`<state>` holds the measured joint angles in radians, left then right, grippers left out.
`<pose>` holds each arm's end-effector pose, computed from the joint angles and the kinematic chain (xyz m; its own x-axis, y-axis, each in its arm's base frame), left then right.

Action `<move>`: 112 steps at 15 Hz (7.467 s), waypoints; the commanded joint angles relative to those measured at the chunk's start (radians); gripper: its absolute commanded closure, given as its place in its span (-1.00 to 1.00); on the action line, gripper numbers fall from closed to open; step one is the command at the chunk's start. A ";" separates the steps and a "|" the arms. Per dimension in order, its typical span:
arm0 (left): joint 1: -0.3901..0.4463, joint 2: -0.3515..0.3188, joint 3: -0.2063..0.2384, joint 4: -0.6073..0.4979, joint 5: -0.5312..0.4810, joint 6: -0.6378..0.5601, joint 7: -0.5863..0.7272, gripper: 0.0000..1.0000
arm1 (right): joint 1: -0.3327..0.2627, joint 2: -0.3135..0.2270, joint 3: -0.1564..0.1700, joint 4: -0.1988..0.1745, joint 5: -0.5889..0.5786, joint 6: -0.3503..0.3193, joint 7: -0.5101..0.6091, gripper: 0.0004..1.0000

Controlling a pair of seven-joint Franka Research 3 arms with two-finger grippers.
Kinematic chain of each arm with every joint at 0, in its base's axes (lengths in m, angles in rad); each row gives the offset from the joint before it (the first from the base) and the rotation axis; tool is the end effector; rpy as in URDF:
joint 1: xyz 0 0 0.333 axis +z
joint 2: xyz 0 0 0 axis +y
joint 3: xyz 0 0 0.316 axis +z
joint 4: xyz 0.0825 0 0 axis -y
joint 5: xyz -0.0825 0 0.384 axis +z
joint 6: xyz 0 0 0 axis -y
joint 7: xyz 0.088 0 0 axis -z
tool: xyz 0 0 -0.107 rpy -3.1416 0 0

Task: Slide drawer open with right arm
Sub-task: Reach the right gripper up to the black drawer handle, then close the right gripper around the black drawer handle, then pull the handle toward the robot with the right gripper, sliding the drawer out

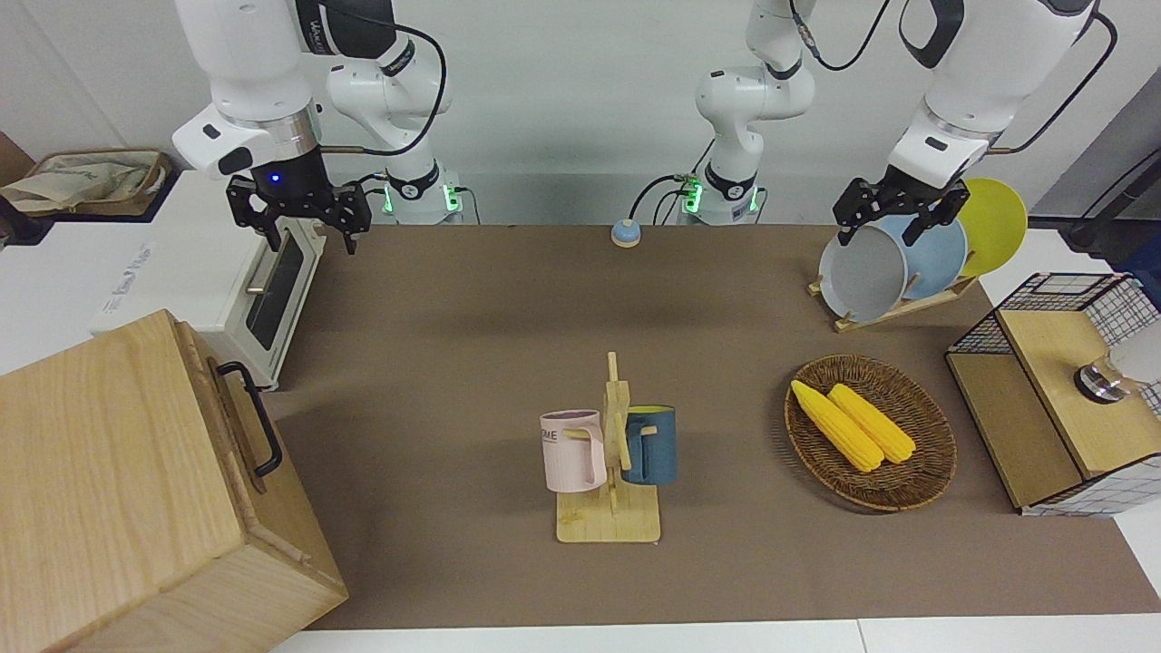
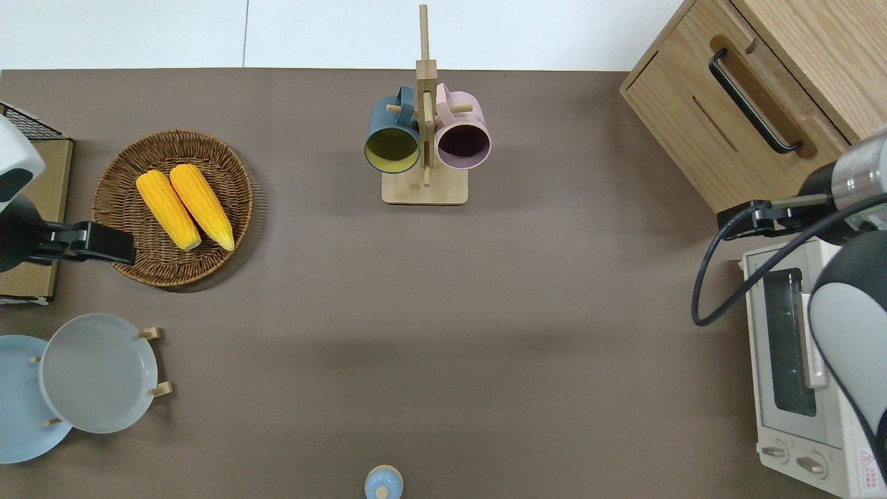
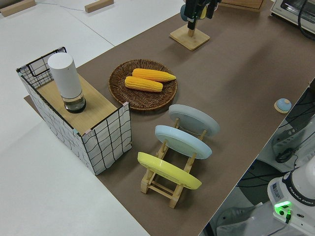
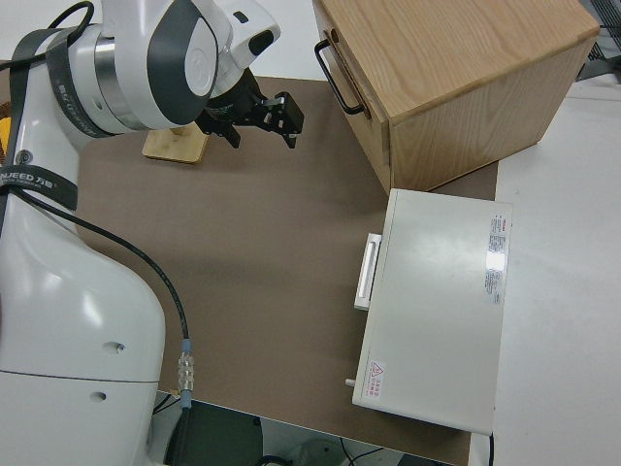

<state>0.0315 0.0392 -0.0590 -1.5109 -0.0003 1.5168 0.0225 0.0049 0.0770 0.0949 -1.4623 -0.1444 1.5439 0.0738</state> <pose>0.5612 -0.0148 0.6261 0.9982 -0.0500 -0.0332 -0.0499 -0.9987 0.0034 0.5751 0.0394 0.6309 0.9996 0.0225 0.0153 0.0202 -0.9905 0.1359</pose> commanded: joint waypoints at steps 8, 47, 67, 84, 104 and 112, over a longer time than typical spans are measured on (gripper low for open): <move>0.005 0.011 -0.007 0.026 0.017 -0.020 0.010 -0.99 | 0.139 0.059 0.006 0.030 -0.386 0.019 -0.014 -0.97; 0.005 0.011 -0.007 0.024 0.017 -0.020 0.010 -0.99 | 0.244 0.425 0.002 -0.099 -1.503 0.145 0.448 -0.97; 0.005 0.011 -0.007 0.026 0.017 -0.020 0.010 -0.99 | 0.211 0.469 -0.026 -0.090 -1.583 0.194 0.469 -0.03; 0.005 0.011 -0.007 0.024 0.017 -0.020 0.010 -0.99 | 0.234 0.452 -0.011 -0.090 -1.496 0.188 0.452 1.00; 0.005 0.011 -0.007 0.026 0.017 -0.020 0.010 -0.99 | 0.460 0.452 0.085 -0.089 -1.334 -0.096 0.230 1.00; 0.005 0.011 -0.007 0.024 0.017 -0.020 0.010 -0.99 | 0.527 0.455 0.085 -0.086 -1.327 -0.139 0.228 1.00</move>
<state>0.0315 0.0392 -0.0590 -1.5109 -0.0003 1.5168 0.0225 0.4865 0.5228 0.1713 -1.5561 -1.4693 1.3990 0.4339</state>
